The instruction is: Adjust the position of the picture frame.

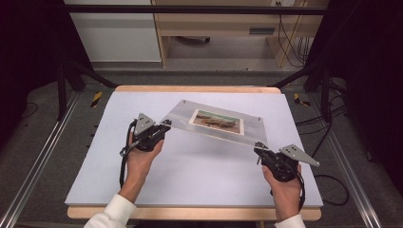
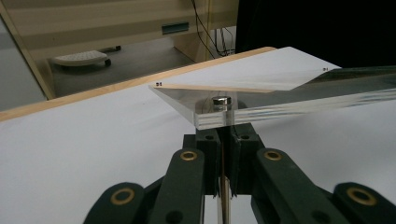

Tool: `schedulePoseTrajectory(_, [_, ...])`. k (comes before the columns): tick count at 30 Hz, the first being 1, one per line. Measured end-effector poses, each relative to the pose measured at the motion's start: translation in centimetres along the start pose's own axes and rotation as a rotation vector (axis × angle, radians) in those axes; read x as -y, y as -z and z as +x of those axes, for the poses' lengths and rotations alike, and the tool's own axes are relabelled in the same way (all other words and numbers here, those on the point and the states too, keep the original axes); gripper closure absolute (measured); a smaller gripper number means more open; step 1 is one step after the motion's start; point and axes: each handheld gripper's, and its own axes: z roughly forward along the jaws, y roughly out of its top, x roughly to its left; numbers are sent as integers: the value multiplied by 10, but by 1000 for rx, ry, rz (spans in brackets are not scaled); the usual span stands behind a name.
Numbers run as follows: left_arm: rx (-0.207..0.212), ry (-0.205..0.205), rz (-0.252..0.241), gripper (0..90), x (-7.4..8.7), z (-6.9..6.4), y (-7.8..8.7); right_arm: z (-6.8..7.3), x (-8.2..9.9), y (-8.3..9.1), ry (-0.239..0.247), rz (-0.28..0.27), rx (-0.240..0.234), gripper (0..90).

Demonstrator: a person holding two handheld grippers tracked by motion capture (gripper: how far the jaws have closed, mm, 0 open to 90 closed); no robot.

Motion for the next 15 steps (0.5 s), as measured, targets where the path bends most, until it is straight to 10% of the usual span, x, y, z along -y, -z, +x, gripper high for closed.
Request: schedulePoseTrajectory(15, [-65, 24, -11, 839, 11, 16, 35, 20, -4, -26, 29, 21, -68, 839])
